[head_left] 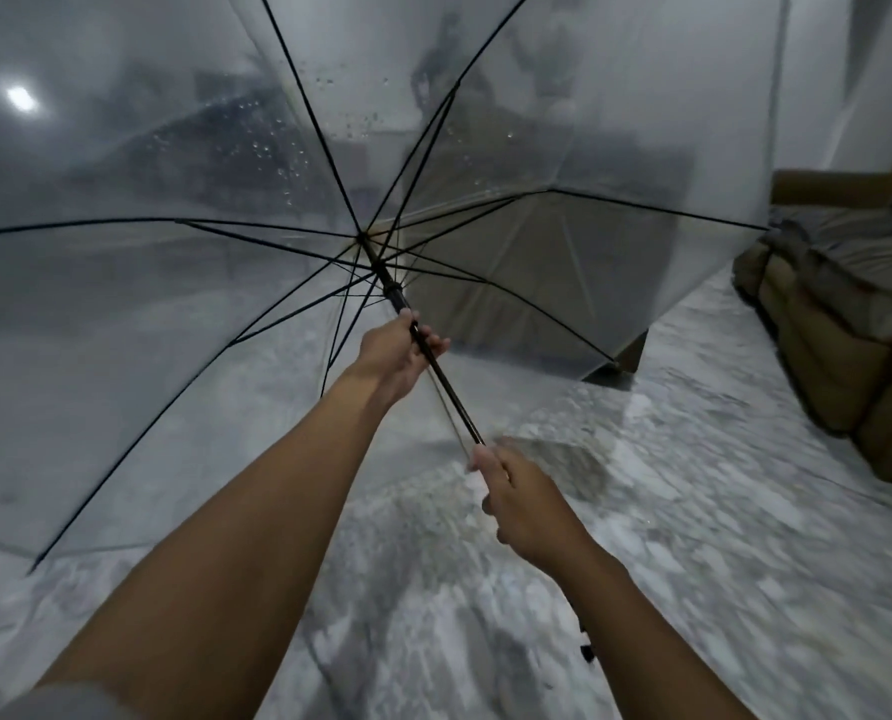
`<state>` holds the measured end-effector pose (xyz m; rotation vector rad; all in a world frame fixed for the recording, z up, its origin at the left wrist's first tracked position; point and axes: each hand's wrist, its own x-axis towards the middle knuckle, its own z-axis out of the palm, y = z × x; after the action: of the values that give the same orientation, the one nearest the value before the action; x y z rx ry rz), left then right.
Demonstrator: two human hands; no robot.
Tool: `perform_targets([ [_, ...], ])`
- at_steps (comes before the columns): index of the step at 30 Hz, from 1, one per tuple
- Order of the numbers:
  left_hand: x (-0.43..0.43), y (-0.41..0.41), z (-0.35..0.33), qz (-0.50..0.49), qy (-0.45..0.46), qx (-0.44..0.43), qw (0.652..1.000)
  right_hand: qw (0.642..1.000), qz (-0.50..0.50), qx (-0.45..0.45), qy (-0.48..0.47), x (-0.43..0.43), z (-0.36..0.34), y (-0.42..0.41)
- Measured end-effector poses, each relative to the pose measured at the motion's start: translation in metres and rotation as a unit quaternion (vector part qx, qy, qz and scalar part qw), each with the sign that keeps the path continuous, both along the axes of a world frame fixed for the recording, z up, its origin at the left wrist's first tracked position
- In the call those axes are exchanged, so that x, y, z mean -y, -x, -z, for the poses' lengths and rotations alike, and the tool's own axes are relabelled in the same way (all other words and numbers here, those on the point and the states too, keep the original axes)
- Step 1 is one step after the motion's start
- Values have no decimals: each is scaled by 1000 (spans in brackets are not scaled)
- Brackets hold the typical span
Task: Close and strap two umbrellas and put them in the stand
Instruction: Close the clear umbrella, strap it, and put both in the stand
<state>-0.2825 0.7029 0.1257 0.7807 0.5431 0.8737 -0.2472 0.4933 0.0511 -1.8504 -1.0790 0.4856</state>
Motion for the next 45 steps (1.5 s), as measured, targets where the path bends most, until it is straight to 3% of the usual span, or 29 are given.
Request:
perform_targets([
  [3,-4,1,-3,-10,15,21,1000,998,8,24,51,19,1,-6],
  [10,3,3,-15,3,14,92,996,997,36,75,6,27,-17,-2],
  [17,55,-8,-28,109,-33,50,992,995,58,73,-28,1,-49,-6],
  [20,86,-24,-32,169,-74,12,983,994,86,40,-51,-13,-69,-19],
  [26,86,-31,-49,166,-95,58,980,988,45,-24,-142,-15,-68,-22],
  [29,73,-28,-47,137,-87,74,984,997,29,-3,-71,-9,-56,-21],
  [32,52,-20,-45,98,-72,91,988,999,-19,-48,-7,8,-37,-17],
  [36,44,-18,-40,67,-45,85,993,999,-1,45,-20,16,-27,-23],
  [38,50,-21,-40,68,-49,80,993,998,0,50,-24,15,-29,-23],
  [45,94,-31,-30,195,-73,40,977,995,25,66,-77,-6,-75,-37],
])
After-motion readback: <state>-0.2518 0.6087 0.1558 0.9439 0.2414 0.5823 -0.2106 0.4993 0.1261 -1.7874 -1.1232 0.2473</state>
